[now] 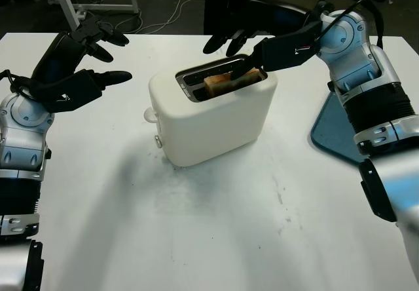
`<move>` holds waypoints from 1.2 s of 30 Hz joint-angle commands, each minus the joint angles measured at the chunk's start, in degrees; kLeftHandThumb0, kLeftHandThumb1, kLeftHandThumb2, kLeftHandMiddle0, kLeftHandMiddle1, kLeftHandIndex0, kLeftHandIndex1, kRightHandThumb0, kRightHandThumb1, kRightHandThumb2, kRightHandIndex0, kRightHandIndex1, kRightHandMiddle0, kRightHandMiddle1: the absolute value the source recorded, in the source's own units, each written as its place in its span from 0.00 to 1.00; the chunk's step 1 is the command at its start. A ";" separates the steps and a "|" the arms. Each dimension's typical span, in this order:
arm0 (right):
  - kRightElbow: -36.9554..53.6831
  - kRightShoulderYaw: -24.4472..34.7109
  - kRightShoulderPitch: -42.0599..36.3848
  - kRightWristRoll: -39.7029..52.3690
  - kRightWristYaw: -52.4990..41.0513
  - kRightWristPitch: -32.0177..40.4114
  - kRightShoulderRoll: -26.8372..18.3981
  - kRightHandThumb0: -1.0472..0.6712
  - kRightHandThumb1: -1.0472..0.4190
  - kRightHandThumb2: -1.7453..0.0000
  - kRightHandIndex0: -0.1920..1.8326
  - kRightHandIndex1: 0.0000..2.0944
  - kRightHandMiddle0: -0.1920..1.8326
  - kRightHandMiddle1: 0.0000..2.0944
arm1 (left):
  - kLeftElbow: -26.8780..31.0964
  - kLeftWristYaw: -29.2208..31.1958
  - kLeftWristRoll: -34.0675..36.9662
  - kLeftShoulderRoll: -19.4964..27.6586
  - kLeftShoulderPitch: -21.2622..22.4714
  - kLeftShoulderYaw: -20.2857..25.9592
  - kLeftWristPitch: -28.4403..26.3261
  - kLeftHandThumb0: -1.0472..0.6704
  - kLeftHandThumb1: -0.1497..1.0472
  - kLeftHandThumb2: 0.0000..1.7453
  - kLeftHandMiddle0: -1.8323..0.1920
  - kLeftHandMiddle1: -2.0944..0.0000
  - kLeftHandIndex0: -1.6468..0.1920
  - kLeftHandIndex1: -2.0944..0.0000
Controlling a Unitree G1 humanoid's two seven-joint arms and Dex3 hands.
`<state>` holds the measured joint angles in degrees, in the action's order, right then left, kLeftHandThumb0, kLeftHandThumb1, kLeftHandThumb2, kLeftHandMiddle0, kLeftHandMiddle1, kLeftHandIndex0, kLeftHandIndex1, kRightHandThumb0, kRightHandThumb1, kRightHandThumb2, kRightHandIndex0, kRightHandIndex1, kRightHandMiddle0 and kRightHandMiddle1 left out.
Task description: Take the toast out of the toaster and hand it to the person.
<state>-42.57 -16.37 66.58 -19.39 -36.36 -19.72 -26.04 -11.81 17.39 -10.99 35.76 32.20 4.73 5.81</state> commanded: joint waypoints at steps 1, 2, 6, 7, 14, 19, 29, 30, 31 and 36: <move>-1.04 -0.50 0.08 -0.62 0.88 -1.43 0.39 0.30 0.23 1.00 0.43 0.32 0.53 0.01 | 0.88 0.14 0.43 0.04 0.03 0.11 -0.97 0.15 0.87 0.00 0.80 0.40 0.79 0.49; -1.33 -0.61 0.05 -0.82 1.05 -1.56 0.47 0.31 0.23 1.00 0.43 0.32 0.53 0.01 | 1.03 0.15 0.50 -0.03 -0.02 0.14 -1.23 0.15 0.87 0.00 0.80 0.40 0.79 0.49; -2.17 -0.90 -0.32 -1.75 2.19 -2.59 0.78 0.33 0.24 1.00 0.41 0.39 0.53 0.01 | 0.65 0.43 0.84 0.13 -0.13 0.30 -0.56 0.16 0.87 0.00 0.80 0.40 0.79 0.50; -2.43 -1.12 -0.43 -2.18 2.63 -3.00 0.81 0.34 0.24 1.00 0.40 0.39 0.53 0.01 | 0.50 0.38 0.74 0.22 -0.21 0.31 -0.10 0.15 0.87 0.00 0.80 0.40 0.79 0.50; -3.26 -2.37 -0.93 -3.24 3.72 -3.99 0.77 0.38 0.23 1.00 0.40 0.38 0.53 0.01 | 1.27 0.21 0.46 0.10 -0.53 0.33 -1.02 0.18 0.87 0.00 0.80 0.40 0.79 0.50; -3.80 -2.84 -1.09 -2.97 3.24 -5.00 0.38 0.41 0.23 1.00 0.38 0.37 0.53 0.01 | 1.02 0.37 0.74 -0.01 -0.39 0.36 -0.95 0.18 0.86 0.00 0.80 0.40 0.79 0.50; -3.44 -4.86 -1.72 -6.65 5.83 -8.40 -1.32 0.38 0.25 1.00 0.46 0.37 0.55 0.02 | 1.40 0.62 1.22 -0.08 -0.66 0.73 -1.18 0.17 0.87 0.00 0.81 0.40 0.79 0.51; -3.28 -5.26 -1.79 -7.37 6.29 -8.74 -1.57 0.37 0.25 1.00 0.46 0.37 0.56 0.02 | 1.47 0.68 1.31 -0.14 -0.67 0.79 -1.38 0.17 0.87 0.00 0.81 0.40 0.79 0.51; -3.06 -5.54 -1.91 -7.84 6.50 -8.94 -1.77 0.36 0.25 1.00 0.47 0.38 0.56 0.02 | 1.62 0.65 1.22 -0.14 -0.67 0.77 -1.67 0.18 0.86 0.00 0.81 0.40 0.79 0.51; -2.07 -6.47 -2.03 -9.26 5.91 -9.16 -2.55 0.35 0.25 1.00 0.47 0.38 0.56 0.02 | 1.62 0.43 1.26 -0.03 -0.70 0.69 -1.53 0.18 0.86 0.00 0.81 0.40 0.79 0.51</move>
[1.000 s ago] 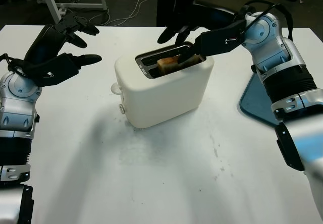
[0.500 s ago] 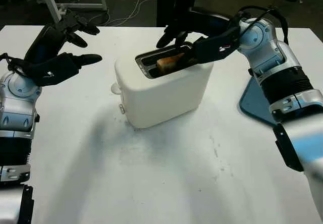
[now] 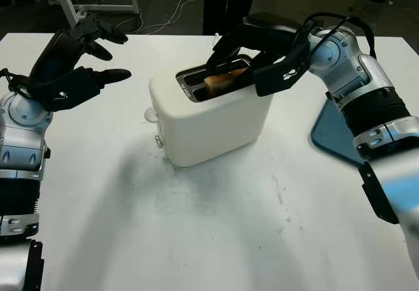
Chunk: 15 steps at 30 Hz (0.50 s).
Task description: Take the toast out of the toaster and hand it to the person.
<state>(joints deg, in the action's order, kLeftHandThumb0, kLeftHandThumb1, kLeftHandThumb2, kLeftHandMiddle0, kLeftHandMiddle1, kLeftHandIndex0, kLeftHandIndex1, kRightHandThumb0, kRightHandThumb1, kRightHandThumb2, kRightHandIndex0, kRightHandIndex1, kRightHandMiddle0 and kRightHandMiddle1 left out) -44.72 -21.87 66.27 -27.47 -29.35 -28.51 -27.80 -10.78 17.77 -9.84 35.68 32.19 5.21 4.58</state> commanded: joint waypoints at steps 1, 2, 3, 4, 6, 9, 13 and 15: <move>0.29 -1.22 -1.69 -1.47 -1.33 -0.26 -0.96 0.35 0.25 1.00 0.46 0.37 0.56 0.02 | 0.47 -0.03 0.14 0.10 -0.69 0.17 -0.18 0.19 0.86 0.00 0.81 0.40 0.79 0.51; 0.45 -1.41 -1.64 -1.68 -1.65 -0.13 -1.09 0.35 0.24 1.00 0.47 0.38 0.56 0.02 | 0.29 -0.05 0.11 0.20 -0.67 0.11 0.10 0.19 0.86 0.00 0.81 0.41 0.79 0.51; 0.60 -1.55 -1.62 -1.83 -1.87 -0.02 -1.19 0.35 0.24 1.00 0.47 0.38 0.57 0.02 | 0.22 0.01 0.10 0.30 -0.67 0.07 0.14 0.18 0.86 0.00 0.80 0.41 0.79 0.51; 0.81 -1.74 -1.57 -1.96 -2.25 0.28 -1.31 0.36 0.24 1.00 0.47 0.39 0.57 0.02 | 0.19 0.12 0.21 0.31 -0.65 0.09 0.09 0.18 0.86 0.00 0.80 0.41 0.79 0.51; 0.97 -2.17 -1.39 -2.21 -2.93 0.46 -1.57 0.37 0.24 1.00 0.47 0.39 0.60 0.04 | -0.07 0.26 0.66 0.17 -0.58 0.23 0.23 0.18 0.86 0.00 0.81 0.41 0.79 0.51; 1.09 -2.93 -1.02 -2.95 -3.91 0.99 -1.89 0.37 0.23 1.00 0.49 0.39 0.63 0.04 | -0.44 0.09 0.39 0.32 -0.55 0.09 0.86 0.17 0.86 0.00 0.80 0.40 0.79 0.51; 1.16 -2.83 -1.11 -2.48 -4.94 2.22 -1.68 0.40 0.23 1.00 0.52 0.43 0.63 0.04 | -0.13 -0.18 0.53 -0.01 -0.66 0.24 0.42 0.17 0.86 0.00 0.80 0.40 0.79 0.51; 1.31 -2.70 -1.22 -2.22 -5.24 2.48 -1.62 0.42 0.22 1.00 0.52 0.50 0.67 0.07 | 0.11 -0.16 0.49 -0.06 -0.68 0.20 0.02 0.18 0.86 0.00 0.81 0.40 0.79 0.51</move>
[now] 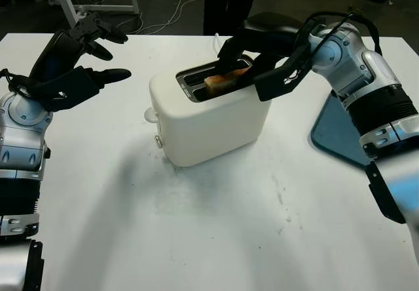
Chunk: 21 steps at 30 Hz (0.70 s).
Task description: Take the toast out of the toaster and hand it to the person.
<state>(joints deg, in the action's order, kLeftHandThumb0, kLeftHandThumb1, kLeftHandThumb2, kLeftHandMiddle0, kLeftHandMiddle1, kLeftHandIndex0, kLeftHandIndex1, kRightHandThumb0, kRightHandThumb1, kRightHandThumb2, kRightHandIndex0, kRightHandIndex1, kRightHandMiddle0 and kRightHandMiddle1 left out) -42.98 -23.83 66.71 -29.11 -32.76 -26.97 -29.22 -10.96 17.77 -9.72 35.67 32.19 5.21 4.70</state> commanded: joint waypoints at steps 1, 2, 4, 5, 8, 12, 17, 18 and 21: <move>-0.47 -0.72 -1.68 -0.50 -1.92 0.73 -0.23 0.43 0.21 1.00 0.52 0.52 0.68 0.08 | 0.34 -0.08 0.43 -0.07 -0.66 0.22 -0.33 0.19 0.86 0.00 0.81 0.40 0.79 0.51; -0.54 -0.80 -1.64 -0.51 -2.08 0.54 -0.30 0.45 0.20 0.99 0.53 0.55 0.68 0.10 | 0.36 -0.06 0.42 -0.06 -0.65 0.22 -0.55 0.18 0.86 0.00 0.81 0.40 0.79 0.51; -0.73 -0.94 -1.57 -0.54 -2.31 0.10 -0.43 0.47 0.18 0.99 0.52 0.58 0.67 0.11 | 0.73 -0.02 0.30 -0.05 -0.65 0.16 -1.26 0.18 0.86 0.00 0.81 0.40 0.79 0.51; -0.76 -1.02 -1.56 -0.59 -2.35 -0.03 -0.48 0.47 0.17 0.99 0.52 0.60 0.66 0.13 | 0.83 -0.03 0.19 -0.01 -0.63 0.10 -1.43 0.18 0.86 0.00 0.81 0.40 0.79 0.51; -0.93 -1.24 -1.49 -0.56 -2.74 -0.30 -0.56 0.43 0.16 1.00 0.50 0.67 0.55 0.36 | 0.38 0.04 0.24 0.18 -0.63 0.07 -0.39 0.18 0.86 0.00 0.81 0.40 0.79 0.51; -1.13 -1.37 -1.63 -1.23 -0.21 -2.13 -0.75 0.36 0.13 0.99 0.52 0.76 0.49 0.53 | 0.53 -0.10 -0.33 0.43 -0.62 -0.12 -0.49 0.17 0.87 0.00 0.80 0.40 0.79 0.51; -2.05 -1.60 -1.82 -4.70 9.25 -6.98 -1.28 0.33 0.09 0.92 0.57 0.82 0.52 0.48 | 0.14 -0.07 0.25 0.08 -0.54 0.06 -0.01 0.17 0.87 0.00 0.80 0.40 0.79 0.51; -2.39 -1.73 -1.68 -5.44 10.80 -7.64 -1.37 0.32 0.09 0.87 0.59 0.83 0.50 0.60 | 0.14 -0.14 0.26 0.00 -0.53 0.06 -0.06 0.17 0.86 0.00 0.80 0.40 0.79 0.51; -3.79 -1.81 -1.23 -6.94 15.56 -9.38 -1.46 0.32 0.09 0.79 0.60 0.83 0.47 0.74 | 0.23 -0.07 0.26 -0.02 -0.48 0.00 -0.17 0.18 0.86 0.00 0.81 0.40 0.79 0.51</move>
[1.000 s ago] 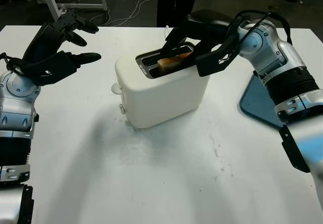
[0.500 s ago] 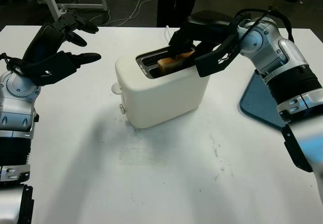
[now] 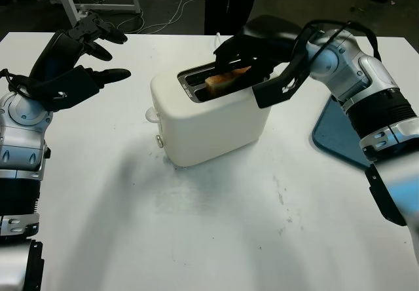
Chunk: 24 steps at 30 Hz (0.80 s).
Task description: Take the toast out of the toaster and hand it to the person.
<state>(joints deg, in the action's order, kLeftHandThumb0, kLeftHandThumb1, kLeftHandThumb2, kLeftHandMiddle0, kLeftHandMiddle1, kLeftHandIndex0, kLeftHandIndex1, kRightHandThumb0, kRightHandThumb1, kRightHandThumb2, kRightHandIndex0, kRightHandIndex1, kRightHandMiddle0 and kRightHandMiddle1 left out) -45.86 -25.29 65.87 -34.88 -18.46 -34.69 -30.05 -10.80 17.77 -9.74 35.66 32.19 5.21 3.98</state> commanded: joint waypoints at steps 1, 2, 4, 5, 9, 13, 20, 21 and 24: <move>-1.90 -0.19 -0.23 -1.37 3.17 -2.63 -0.50 0.32 0.09 0.77 0.60 0.83 0.47 0.80 | 0.09 -0.16 0.11 0.06 -0.51 -0.03 0.67 0.18 0.86 0.00 0.81 0.40 0.79 0.50; -2.80 -0.11 -0.02 -1.75 5.17 -3.45 -0.43 0.32 0.09 0.77 0.61 0.83 0.48 0.81 | 0.04 -0.25 -0.09 0.15 -0.52 -0.09 0.67 0.18 0.86 0.00 0.81 0.40 0.79 0.50; -4.31 -0.06 0.50 -2.26 8.07 -4.71 -0.33 0.32 0.09 0.76 0.60 0.83 0.48 0.83 | -0.13 -0.20 -0.12 0.22 -0.48 -0.09 0.68 0.17 0.87 0.00 0.81 0.40 0.79 0.50; -4.79 0.08 0.81 -2.41 9.31 -5.25 -0.32 0.33 0.09 0.75 0.60 0.83 0.47 0.83 | -0.35 -0.14 -0.03 0.24 -0.44 -0.07 0.96 0.16 0.87 0.00 0.81 0.40 0.79 0.50; -5.14 1.03 1.83 -2.83 11.99 -4.54 -0.15 0.33 0.09 0.76 0.59 0.83 0.47 0.83 | -0.10 -0.02 -0.11 0.30 -0.38 -0.15 0.72 0.16 0.87 0.00 0.80 0.40 0.79 0.50; -5.92 2.23 3.17 -1.93 12.36 -2.96 0.09 0.32 0.09 0.73 0.58 0.83 0.45 0.83 | -0.44 -0.19 -0.05 0.18 -0.35 -0.08 0.86 0.17 0.87 0.00 0.80 0.40 0.79 0.50; -8.34 4.07 5.20 -1.67 15.03 -1.72 0.22 0.32 0.09 0.74 0.57 0.83 0.43 0.83 | 0.06 -0.09 0.18 0.16 -0.64 0.10 0.51 0.18 0.86 0.00 0.81 0.40 0.79 0.51; -9.10 4.36 5.62 -1.11 14.60 -1.61 0.27 0.32 0.09 0.73 0.56 0.83 0.42 0.83 | -0.08 -0.03 0.20 0.23 -0.64 0.09 0.75 0.18 0.87 0.00 0.81 0.40 0.79 0.51; -11.80 6.99 7.12 3.44 9.91 -0.55 0.95 0.32 0.09 0.72 0.54 0.83 0.40 0.83 | -0.27 0.30 0.79 0.09 -0.55 0.28 0.57 0.18 0.87 0.00 0.81 0.40 0.80 0.51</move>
<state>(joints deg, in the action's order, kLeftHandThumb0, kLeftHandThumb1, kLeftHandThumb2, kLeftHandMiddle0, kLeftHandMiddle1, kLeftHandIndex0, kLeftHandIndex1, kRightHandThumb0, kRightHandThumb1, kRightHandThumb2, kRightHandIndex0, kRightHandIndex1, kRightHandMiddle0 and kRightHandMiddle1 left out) -56.52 -19.85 70.69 -33.84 -7.17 -36.39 -29.75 -11.06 17.78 -9.52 35.66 32.19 5.21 4.22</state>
